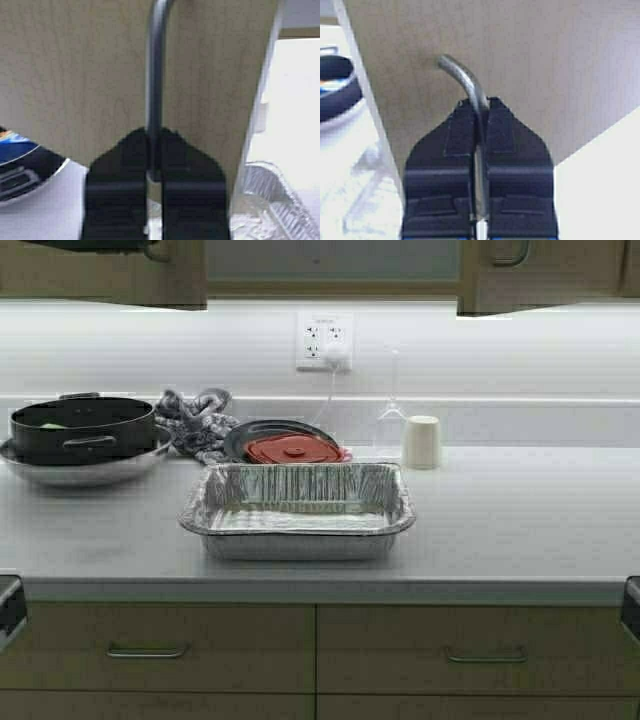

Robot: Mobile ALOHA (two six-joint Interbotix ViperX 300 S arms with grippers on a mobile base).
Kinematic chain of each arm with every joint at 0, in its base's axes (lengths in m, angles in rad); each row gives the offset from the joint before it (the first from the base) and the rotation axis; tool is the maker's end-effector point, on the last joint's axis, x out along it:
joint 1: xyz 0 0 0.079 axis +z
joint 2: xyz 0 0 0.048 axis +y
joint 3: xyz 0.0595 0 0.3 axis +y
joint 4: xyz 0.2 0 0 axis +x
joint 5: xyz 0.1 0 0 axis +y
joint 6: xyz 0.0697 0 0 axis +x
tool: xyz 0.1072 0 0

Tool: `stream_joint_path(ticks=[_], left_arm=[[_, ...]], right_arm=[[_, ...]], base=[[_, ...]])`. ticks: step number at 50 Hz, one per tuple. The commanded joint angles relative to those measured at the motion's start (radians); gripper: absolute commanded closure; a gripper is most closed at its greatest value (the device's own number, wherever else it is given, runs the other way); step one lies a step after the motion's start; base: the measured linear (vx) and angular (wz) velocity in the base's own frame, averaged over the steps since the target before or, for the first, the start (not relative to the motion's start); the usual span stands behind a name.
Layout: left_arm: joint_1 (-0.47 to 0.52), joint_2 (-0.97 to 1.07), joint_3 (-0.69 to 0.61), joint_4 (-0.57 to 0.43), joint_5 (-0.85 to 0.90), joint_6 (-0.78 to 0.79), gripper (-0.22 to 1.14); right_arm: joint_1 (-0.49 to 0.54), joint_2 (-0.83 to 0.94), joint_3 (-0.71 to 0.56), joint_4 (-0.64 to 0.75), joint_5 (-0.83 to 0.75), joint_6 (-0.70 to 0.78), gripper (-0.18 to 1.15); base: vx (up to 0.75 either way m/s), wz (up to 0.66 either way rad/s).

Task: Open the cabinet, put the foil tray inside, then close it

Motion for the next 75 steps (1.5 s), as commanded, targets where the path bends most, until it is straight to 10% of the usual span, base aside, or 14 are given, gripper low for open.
stream_joint_path(ticks=[1, 20, 29, 35, 46, 56, 62, 75], left_arm=[[0.017, -0.098, 0.017, 0.005, 0.072, 0.012, 0.89], [0.101, -0.175, 0.040, 0.015, 0.147, 0.025, 0.81], [0.101, -0.186, 0.077, 0.018, 0.163, 0.017, 0.18], [0.103, -0.221, 0.101, 0.005, 0.198, 0.014, -0.16], [0.052, -0.376, 0.103, 0.011, 0.348, 0.003, 0.14], [-0.161, -0.324, 0.023, 0.034, 0.337, -0.005, 1.06], [-0.212, -0.224, -0.021, 0.035, 0.255, -0.014, 0.87], [-0.222, 0.072, -0.164, 0.038, 0.087, -0.041, 0.88]], right_arm=[[-0.057, -0.005, -0.003, -0.014, 0.058, 0.006, 0.89], [-0.106, -0.011, 0.003, -0.023, 0.118, 0.034, 0.74], [-0.175, -0.072, 0.023, -0.026, 0.232, 0.044, -0.02], [-0.249, -0.166, 0.037, -0.043, 0.308, 0.040, -0.07], [-0.229, -0.301, 0.014, -0.098, 0.512, 0.041, 0.01], [0.015, -0.169, -0.029, -0.086, 0.422, 0.049, 0.61], [0.173, -0.035, -0.064, -0.087, 0.247, 0.051, 1.03], [0.291, 0.273, -0.198, -0.089, 0.008, 0.071, 0.89]], base=[[-0.11, -0.03], [-0.12, 0.00], [-0.04, 0.03], [0.04, 0.02], [0.00, 0.01], [0.00, 0.00], [0.00, 0.00], [0.00, 0.00]])
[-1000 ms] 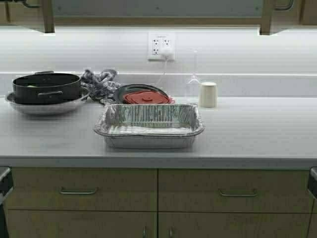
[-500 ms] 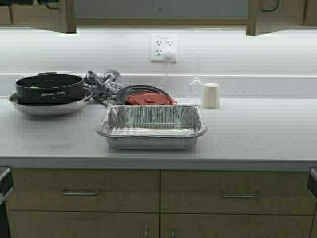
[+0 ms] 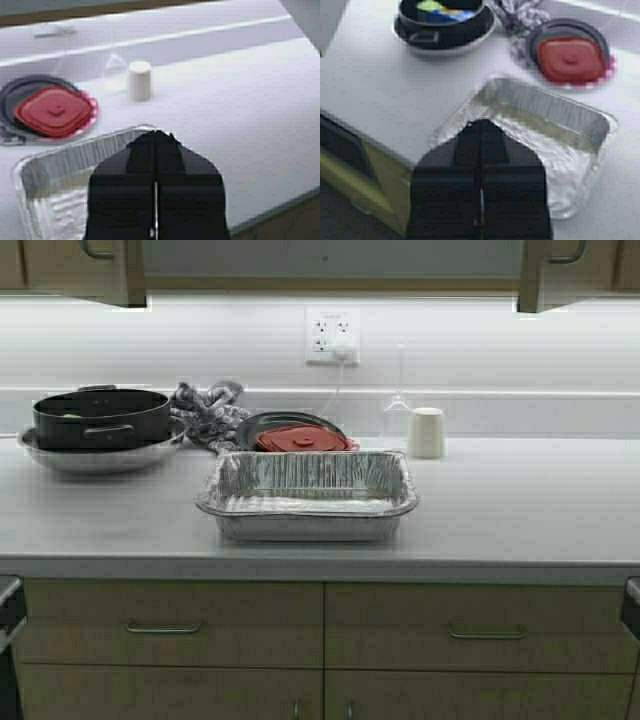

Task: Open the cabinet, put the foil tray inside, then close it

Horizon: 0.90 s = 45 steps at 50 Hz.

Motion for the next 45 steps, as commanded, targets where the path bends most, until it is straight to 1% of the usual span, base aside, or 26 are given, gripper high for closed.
stream_joint_path(ticks=[1, 7, 13, 19, 24, 27, 36, 45], left_arm=[[-0.005, 0.135, -0.103, 0.005, -0.087, -0.008, 0.88], [0.003, 0.278, -0.204, 0.006, -0.149, 0.000, 0.88], [0.035, 0.414, -0.318, 0.006, -0.156, -0.003, 0.88], [0.097, 0.505, -0.400, 0.006, -0.156, -0.006, 0.88], [0.147, 0.534, -0.431, 0.006, -0.140, -0.006, 0.88], [0.173, 0.528, -0.426, 0.006, -0.127, -0.006, 0.88], [0.227, 0.449, -0.331, 0.006, -0.126, 0.000, 0.88], [0.276, 0.359, -0.222, 0.008, -0.153, 0.002, 0.88]], right_arm=[[0.015, 0.135, -0.098, 0.000, -0.077, 0.012, 0.89], [0.003, 0.244, -0.166, 0.000, -0.138, 0.014, 0.90], [-0.034, 0.322, -0.215, 0.002, -0.149, 0.018, 0.90], [-0.101, 0.341, -0.218, 0.002, -0.143, 0.018, 0.90], [-0.146, 0.314, -0.190, 0.000, -0.127, 0.017, 0.90], [-0.170, 0.291, -0.170, -0.002, -0.117, 0.017, 0.90], [-0.238, 0.213, -0.106, -0.002, -0.112, 0.014, 0.90], [-0.249, 0.179, -0.081, -0.003, -0.110, 0.015, 0.90]], base=[[0.00, 0.00], [0.00, 0.00], [0.00, 0.00], [0.00, 0.00], [0.00, 0.00], [0.00, 0.00], [0.00, 0.00], [0.00, 0.00]])
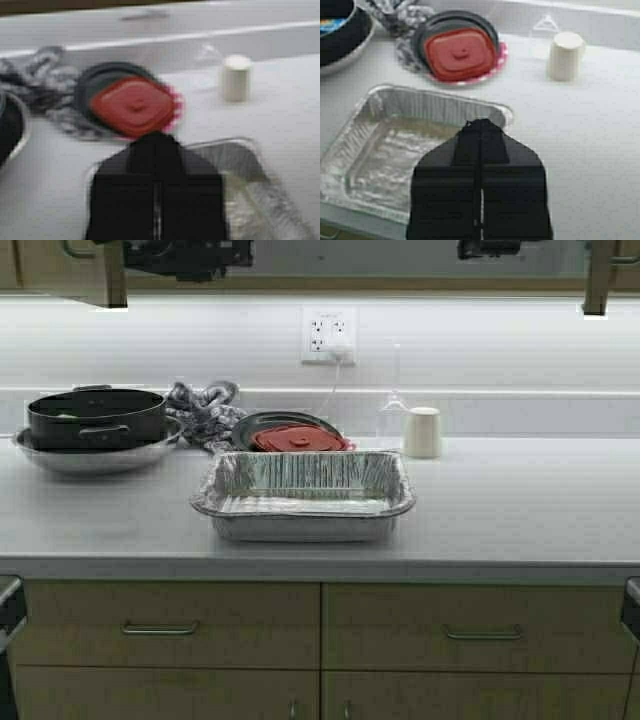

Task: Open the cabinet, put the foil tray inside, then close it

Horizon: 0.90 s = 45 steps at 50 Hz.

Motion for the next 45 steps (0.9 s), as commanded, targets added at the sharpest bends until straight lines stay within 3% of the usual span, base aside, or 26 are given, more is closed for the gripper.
stream_joint_path(ticks=[1, 8, 13, 17, 22, 27, 35, 45], left_arm=[[0.043, -0.097, 0.063, -0.002, -0.034, -0.002, 0.88], [0.040, -0.153, 0.127, 0.000, -0.069, -0.008, 0.86], [-0.005, -0.184, 0.183, 0.009, -0.117, -0.012, 0.76], [-0.057, -0.216, 0.241, 0.026, -0.152, -0.025, 0.54], [-0.143, -0.258, 0.334, 0.054, -0.224, -0.107, 0.15], [-0.183, -0.258, 0.442, 0.075, -0.353, -0.265, -0.14], [-0.183, -0.138, 0.595, 0.112, -0.620, -0.529, -0.10], [-0.183, 0.225, 0.643, 0.115, -0.969, -0.689, -0.11]], right_arm=[[-0.002, -0.035, 0.000, -0.003, -0.002, 0.000, 0.90], [0.003, -0.041, 0.011, 0.002, 0.000, 0.031, 0.85], [0.058, -0.051, 0.020, 0.002, 0.012, 0.106, 0.57], [0.104, -0.063, 0.035, -0.002, 0.015, 0.178, 0.23], [0.178, -0.072, 0.075, 0.003, 0.015, 0.290, -0.09], [0.253, -0.048, 0.132, -0.003, -0.043, 0.416, -0.07], [0.333, 0.066, 0.273, -0.057, -0.348, 0.589, -0.06], [0.299, 0.316, 0.347, -0.249, -0.653, 0.948, -0.06]], base=[[0.00, 0.00], [0.00, 0.00], [0.00, 0.00], [0.00, 0.00], [0.00, 0.00], [0.00, 0.00], [0.00, 0.00], [0.00, 0.00]])
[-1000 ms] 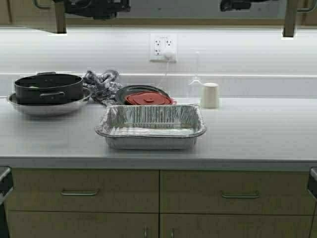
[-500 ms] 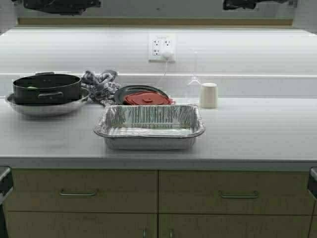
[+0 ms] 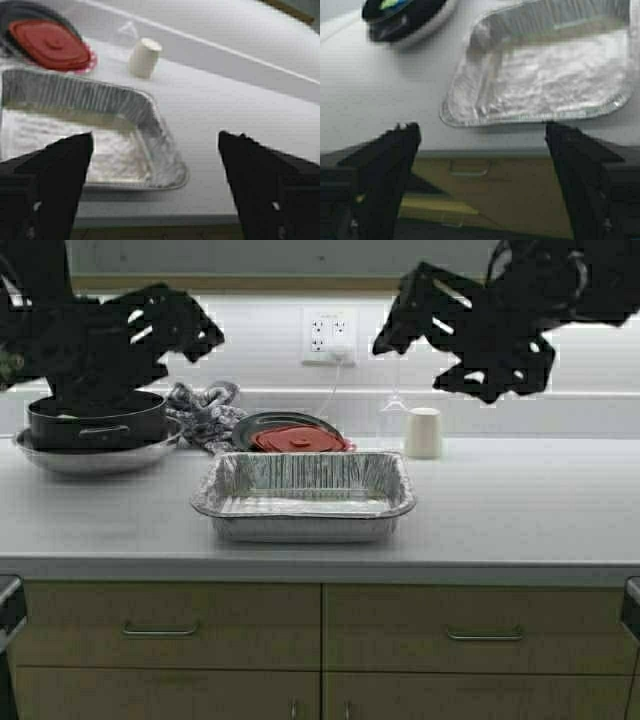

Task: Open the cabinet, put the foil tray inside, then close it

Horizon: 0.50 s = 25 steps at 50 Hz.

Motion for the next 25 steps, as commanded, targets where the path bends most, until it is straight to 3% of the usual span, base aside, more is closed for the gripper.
stream_joint_path(ticks=[1, 11, 17, 25], left_arm=[[-0.002, 0.235, -0.005, 0.003, -0.218, -0.072, -0.11], [0.025, 0.629, -0.109, 0.003, -0.482, -0.282, -0.11], [0.091, 0.790, -0.193, 0.018, -0.505, -0.400, -0.11], [0.193, 0.900, -0.325, 0.212, -0.505, -0.494, -0.11]], right_arm=[[-0.034, 0.158, 0.012, -0.147, -0.189, 0.189, -0.06], [-0.195, 0.382, -0.002, -0.288, -0.400, 0.314, -0.06], [-0.267, 0.468, -0.026, -0.351, -0.446, 0.342, -0.06], [-0.362, 0.606, -0.061, -0.431, -0.566, 0.396, -0.06]], base=[[0.00, 0.00], [0.00, 0.00], [0.00, 0.00], [0.00, 0.02]])
